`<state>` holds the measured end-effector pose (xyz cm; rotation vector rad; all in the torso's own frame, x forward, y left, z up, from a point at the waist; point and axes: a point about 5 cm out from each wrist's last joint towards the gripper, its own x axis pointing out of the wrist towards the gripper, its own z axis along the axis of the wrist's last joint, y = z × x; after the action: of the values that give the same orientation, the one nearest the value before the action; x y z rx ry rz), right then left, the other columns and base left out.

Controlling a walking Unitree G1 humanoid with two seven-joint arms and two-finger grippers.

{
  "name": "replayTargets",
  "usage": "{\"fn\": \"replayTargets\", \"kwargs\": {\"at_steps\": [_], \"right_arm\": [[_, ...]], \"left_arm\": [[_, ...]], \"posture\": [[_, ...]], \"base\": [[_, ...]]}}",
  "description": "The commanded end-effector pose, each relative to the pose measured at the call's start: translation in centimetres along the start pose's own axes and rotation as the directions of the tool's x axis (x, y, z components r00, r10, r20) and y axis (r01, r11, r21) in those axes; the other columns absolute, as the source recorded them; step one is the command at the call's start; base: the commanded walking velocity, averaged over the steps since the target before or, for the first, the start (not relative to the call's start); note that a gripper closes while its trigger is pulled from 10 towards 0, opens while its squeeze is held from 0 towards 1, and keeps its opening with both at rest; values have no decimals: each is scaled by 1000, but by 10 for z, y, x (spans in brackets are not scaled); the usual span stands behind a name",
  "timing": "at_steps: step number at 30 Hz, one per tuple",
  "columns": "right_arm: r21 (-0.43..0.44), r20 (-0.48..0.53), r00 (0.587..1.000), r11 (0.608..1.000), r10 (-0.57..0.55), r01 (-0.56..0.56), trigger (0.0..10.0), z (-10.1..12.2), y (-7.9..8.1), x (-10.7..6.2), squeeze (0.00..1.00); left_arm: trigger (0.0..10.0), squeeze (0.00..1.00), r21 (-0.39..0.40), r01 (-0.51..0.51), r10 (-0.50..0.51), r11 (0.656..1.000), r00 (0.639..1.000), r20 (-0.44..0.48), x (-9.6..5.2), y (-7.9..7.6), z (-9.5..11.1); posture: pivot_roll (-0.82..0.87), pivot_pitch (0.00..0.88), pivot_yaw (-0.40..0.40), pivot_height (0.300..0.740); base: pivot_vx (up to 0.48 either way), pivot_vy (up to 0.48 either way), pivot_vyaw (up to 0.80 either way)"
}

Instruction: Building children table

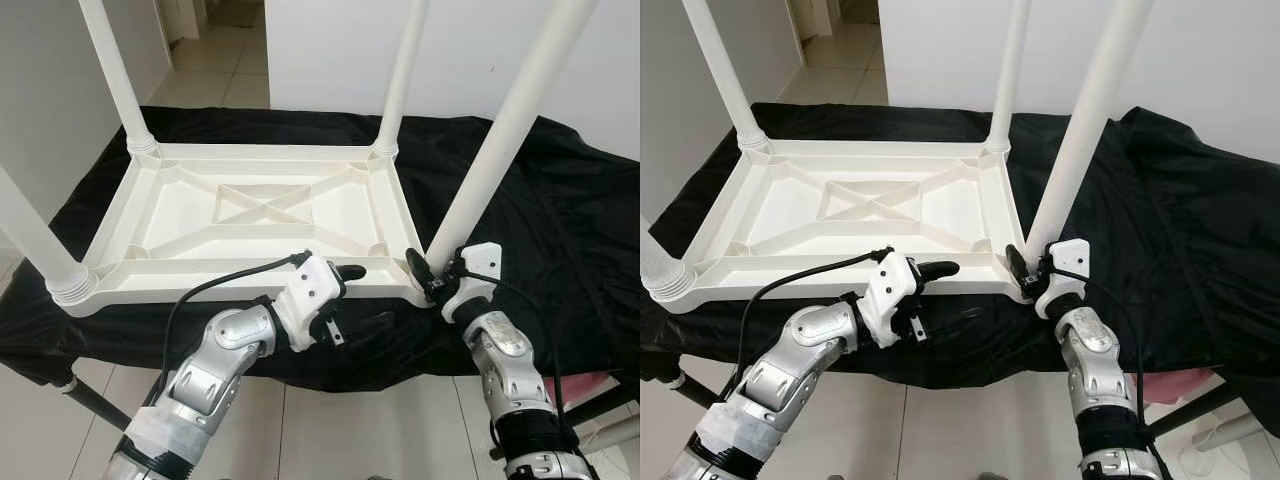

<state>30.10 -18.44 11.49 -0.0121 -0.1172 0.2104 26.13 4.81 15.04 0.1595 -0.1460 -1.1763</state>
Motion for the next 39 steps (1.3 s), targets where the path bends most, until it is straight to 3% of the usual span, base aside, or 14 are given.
{"fn": "replayTargets", "kwargs": {"at_steps": [1, 6, 8, 12, 15, 21, 22, 23, 27, 32, 37, 38, 39], "right_arm": [[26, -66, 994, 996, -85, 87, 10000, -14, 3, -9, 0], [31, -80, 971, 973, -225, 228, 10000, -16, 5, -14, 0], [62, -93, 919, 919, -383, 389, 10000, -17, 12, -19, 0], [91, -102, 886, 883, -452, 461, 10000, -17, 17, -21, 0], [107, -99, 892, 887, -441, 450, 10000, -14, 27, -20, 0], [88, -75, 900, 897, -429, 434, 10000, -10, 25, -20, 20], [83, -71, 898, 895, -434, 439, 10000, -9, 22, -20, 475], [90, -63, 899, 895, -433, 438, 10000, -7, 20, -21, 1000], [96, -40, 909, 904, -414, 416, 10000, -3, 16, -20, 1000], [33, 8, 948, 948, -318, 317, 10000, 1, 13, -25, 1000], [13, 9, 961, 961, -277, 277, 10000, 0, 10, -28, 1000], [3, 11, 975, 975, -224, 224, 10000, 0, 7, -29, 0], [3, 11, 975, 975, -224, 224, 10000, 0, 7, -29, 0]], "left_arm": [[10000, 0, -17, 55, -56, 998, 998, -11, 0, -4, -3], [10000, 0, -19, 51, -51, 999, 999, -11, 0, -4, -3], [10000, 0, -23, 41, -41, 999, 999, -8, -1, -3, -3], [10000, 0, -27, 35, -35, 999, 999, -6, -1, -3, -3], [10000, 0, -34, 30, -30, 999, 1000, 1, 0, -3, -2], [10000, 0, -32, 34, -34, 999, 999, 1, 1, -2, -2], [10000, 0, -31, 34, -34, 999, 999, 0, 1, -2, -1], [10000, 0, -30, 33, -33, 999, 999, 1, 1, -1, -1], [10000, 0, -28, 30, -30, 999, 1000, 1, 1, 0, -1], [10000, 0, -25, 31, -31, 999, 1000, -3, 0, -1, -1], [10000, 0, -19, 33, -34, 999, 999, -8, 0, -2, -1], [10000, 0, -6, 37, -37, 999, 999, -18, 0, -2, -2], [10000, 0, -6, 37, -37, 999, 999, -18, 0, -2, -2]], "posture": [[-87, 0, 11, 740], [-86, 0, 9, 740], [-83, 0, 3, 740], [-80, 0, -1, 740], [-86, 0, 2, 740], [-89, 0, 3, 740], [-88, 0, 2, 740], [-87, 0, 2, 740], [-86, 0, 1, 740], [-83, 0, -1, 740], [-83, 0, -2, 740], [-79, 0, -4, 740], [-79, 0, -4, 740]], "base": [[0, 0, 0], [0, 0, 0], [0, 0, 0], [0, 0, 0], [0, 0, 0], [0, 0, 0], [0, 0, 0], [0, 0, 0], [0, 0, 0], [0, 0, 0], [0, 0, 0], [0, 0, 0], [0, 0, 0]]}}
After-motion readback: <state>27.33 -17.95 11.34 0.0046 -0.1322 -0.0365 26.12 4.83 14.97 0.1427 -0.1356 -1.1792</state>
